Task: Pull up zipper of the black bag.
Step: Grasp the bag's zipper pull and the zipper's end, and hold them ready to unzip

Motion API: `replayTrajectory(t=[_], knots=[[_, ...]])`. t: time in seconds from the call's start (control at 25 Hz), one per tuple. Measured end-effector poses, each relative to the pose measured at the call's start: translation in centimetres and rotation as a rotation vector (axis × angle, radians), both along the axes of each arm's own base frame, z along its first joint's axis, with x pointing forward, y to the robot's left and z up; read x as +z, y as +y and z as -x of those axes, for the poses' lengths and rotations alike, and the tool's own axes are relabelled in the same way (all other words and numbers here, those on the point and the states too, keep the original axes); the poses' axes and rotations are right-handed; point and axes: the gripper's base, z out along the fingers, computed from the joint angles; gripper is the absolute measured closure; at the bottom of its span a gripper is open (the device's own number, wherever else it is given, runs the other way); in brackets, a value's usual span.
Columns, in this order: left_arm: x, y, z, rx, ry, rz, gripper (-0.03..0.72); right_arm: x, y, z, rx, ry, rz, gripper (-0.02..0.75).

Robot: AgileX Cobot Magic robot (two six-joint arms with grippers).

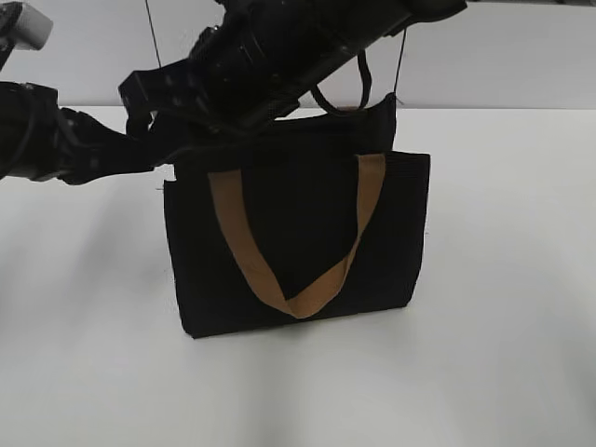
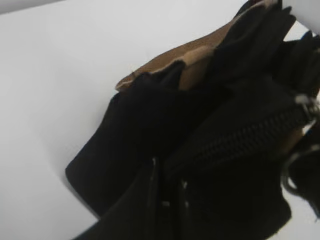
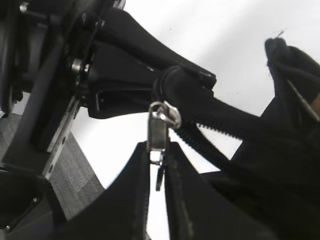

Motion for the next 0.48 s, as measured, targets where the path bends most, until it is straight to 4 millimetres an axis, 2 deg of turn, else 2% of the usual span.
replayTrajectory(t=[0.16, 0.36, 0.48], knots=[[0.2, -0.2, 0.3, 0.007, 0.058, 0.044, 0.666, 0.0, -0.9, -0.6, -0.006, 0.041, -0.017, 0.694], [0.2, 0.4, 0.1, 0.036, 0.073, 0.056, 0.666, -0.1, -3.9, -2.4, -0.054, 0.127, -0.009, 0.696], [0.3, 1.0, -0.1, 0.064, 0.081, 0.066, 0.666, -0.2, -5.2, -2.8, -0.048, 0.194, -0.007, 0.696]])
